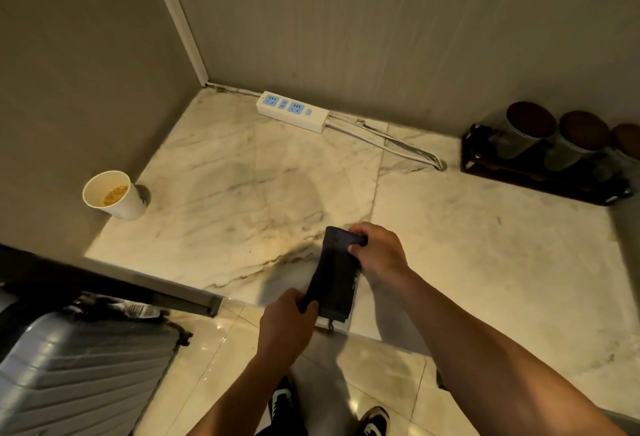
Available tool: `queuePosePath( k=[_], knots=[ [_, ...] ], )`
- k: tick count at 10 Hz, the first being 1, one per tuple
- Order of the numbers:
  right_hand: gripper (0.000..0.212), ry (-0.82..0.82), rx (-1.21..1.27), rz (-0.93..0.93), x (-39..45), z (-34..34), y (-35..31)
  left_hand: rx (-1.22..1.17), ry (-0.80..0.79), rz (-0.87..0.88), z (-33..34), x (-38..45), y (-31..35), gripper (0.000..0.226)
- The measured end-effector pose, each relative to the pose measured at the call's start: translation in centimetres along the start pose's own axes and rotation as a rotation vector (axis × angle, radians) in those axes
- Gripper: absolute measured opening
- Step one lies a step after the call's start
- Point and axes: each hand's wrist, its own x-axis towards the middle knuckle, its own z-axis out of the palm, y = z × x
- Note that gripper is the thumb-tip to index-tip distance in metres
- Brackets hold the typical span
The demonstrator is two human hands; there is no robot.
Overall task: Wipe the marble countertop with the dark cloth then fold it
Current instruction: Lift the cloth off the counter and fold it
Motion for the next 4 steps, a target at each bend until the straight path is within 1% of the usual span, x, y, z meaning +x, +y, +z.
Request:
queuePosePath(
  k=[1,2,3,4],
  knots=[
    [0.026,0.007,-0.097,-0.046,0.2,0.2,0.2,0.042,0.019,0.004,-0.1,0.3,-0.4,0.007],
    [0.025,0.016,-0.123,-0.036,0.2,0.4,0.2,0.071,0.02,0.011,-0.2,0.4,-0.6,0.012],
    [0.028,0.047,-0.086,-0.004,-0.6,0.1,-0.1,0.153,0.001,0.024,-0.2,0.4,-0.4,0.018],
    [0.033,0.117,-0.039,-0.012,-1.3,-0.6,0.1,0.153,0.017,0.03,-0.9,0.3,0.0,0.02]
  ],
)
